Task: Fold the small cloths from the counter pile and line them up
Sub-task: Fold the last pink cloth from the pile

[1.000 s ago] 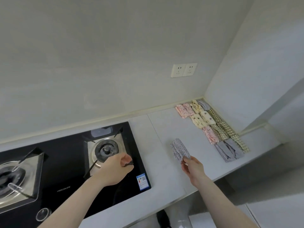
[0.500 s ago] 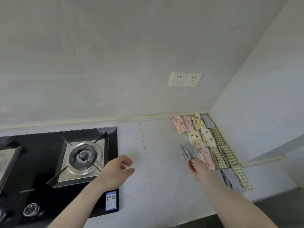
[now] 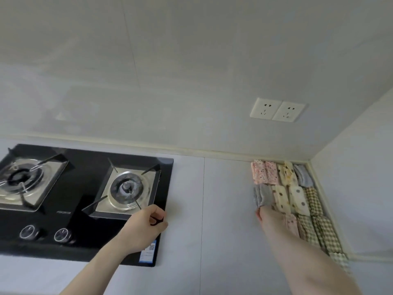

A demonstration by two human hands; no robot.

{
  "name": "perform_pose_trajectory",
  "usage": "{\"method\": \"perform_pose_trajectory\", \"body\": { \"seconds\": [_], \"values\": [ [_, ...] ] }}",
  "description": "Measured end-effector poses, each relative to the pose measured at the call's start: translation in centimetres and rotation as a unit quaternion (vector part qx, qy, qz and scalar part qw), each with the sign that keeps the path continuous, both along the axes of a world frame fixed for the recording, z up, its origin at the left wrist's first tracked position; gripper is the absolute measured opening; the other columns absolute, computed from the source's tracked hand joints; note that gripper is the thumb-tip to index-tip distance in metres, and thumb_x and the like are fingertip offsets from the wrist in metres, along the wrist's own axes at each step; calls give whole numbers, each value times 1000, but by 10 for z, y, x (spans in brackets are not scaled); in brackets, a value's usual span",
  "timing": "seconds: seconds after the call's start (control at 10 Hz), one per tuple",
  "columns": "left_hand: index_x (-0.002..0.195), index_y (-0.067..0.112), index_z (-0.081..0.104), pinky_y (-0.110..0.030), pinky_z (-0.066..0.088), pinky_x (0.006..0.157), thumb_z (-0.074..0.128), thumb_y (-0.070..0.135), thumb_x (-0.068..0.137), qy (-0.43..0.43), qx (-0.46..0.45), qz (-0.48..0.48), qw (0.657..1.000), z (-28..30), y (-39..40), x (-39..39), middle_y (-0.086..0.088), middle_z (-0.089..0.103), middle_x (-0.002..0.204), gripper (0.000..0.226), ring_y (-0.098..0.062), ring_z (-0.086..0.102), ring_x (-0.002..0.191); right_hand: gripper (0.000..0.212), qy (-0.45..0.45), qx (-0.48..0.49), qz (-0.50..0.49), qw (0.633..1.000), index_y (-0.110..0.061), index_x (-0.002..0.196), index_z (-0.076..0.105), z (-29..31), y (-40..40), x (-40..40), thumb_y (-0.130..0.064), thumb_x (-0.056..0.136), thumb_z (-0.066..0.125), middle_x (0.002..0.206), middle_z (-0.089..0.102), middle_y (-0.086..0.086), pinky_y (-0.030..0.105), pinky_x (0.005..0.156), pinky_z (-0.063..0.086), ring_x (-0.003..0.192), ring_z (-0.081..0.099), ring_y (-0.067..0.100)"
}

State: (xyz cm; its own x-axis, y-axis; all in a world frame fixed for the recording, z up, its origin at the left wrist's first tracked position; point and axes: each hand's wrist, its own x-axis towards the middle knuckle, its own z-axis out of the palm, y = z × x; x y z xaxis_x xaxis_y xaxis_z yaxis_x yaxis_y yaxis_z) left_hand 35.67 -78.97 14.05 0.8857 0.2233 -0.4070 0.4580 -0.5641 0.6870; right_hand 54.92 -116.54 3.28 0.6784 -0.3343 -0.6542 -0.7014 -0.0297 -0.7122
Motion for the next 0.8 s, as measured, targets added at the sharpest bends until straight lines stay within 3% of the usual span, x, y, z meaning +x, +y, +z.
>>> {"method": "perform_pose_trajectory", "body": {
  "seconds": [0.2, 0.3, 0.4, 0.5, 0.6, 0.7, 0.8],
  "values": [
    [109, 35, 65, -16, 52, 78, 75, 35, 91, 8, -15, 17, 1000, 4, 11, -22, 16, 68, 108, 20, -2, 63, 103, 3, 3, -8, -37, 999, -11, 93, 54, -3, 25, -41, -13, 93, 57, 97, 63, 15, 48, 80, 63, 80, 67, 30],
    [106, 36, 65, -19, 52, 86, 76, 39, 90, 12, -21, 36, 999, 5, 28, -47, 16, 69, 107, 19, -2, 64, 100, 35, 25, -38, -75, 996, 0, 119, 57, -43, 54, -45, -16, 87, 62, 118, 63, 23, 37, 51, 58, 67, 64, 27],
    [107, 35, 65, -20, 52, 87, 75, 41, 90, 0, -25, 66, 998, 10, 56, -80, 16, 68, 109, 21, -3, 64, 102, 61, 19, -40, -42, 998, -2, 145, 44, -33, 117, -72, -17, 90, 64, 139, 53, 23, 31, 50, 55, 62, 61, 25],
    [107, 36, 64, -19, 51, 86, 74, 39, 91, -15, -33, 96, 995, 21, 89, -120, 16, 67, 110, 19, -2, 63, 104, 64, -25, 8, 27, 999, -12, 149, 39, 13, 201, -114, -6, 92, 65, 146, 46, 21, 39, 74, 57, 76, 62, 27],
    [106, 37, 65, -22, 53, 88, 72, 40, 93, -33, -23, 145, 989, 34, 136, -176, 16, 67, 110, 15, -1, 64, 103, 63, -79, 62, 153, 983, -15, 149, 38, 50, 286, -168, 2, 92, 58, 148, 43, 13, 30, 71, 54, 105, 61, 29],
    [103, 37, 65, -22, 54, 79, 72, 42, 92, -54, -8, 197, 979, 47, 185, -239, 15, 67, 110, 14, -4, 67, 99, 60, -122, 89, 288, 946, -16, 148, 41, 86, 369, -232, 2, 94, 59, 142, 44, 1, 34, 85, 56, 118, 56, 22],
    [100, 35, 66, -26, 56, 82, 73, 40, 90, -73, 3, 254, 964, 56, 227, -302, 17, 68, 109, 13, -1, 66, 99, 54, -155, 106, 393, 900, -21, 143, 46, 110, 440, -290, -5, 94, 63, 139, 47, -5, 31, 85, 55, 108, 61, 14]
  ]
}}
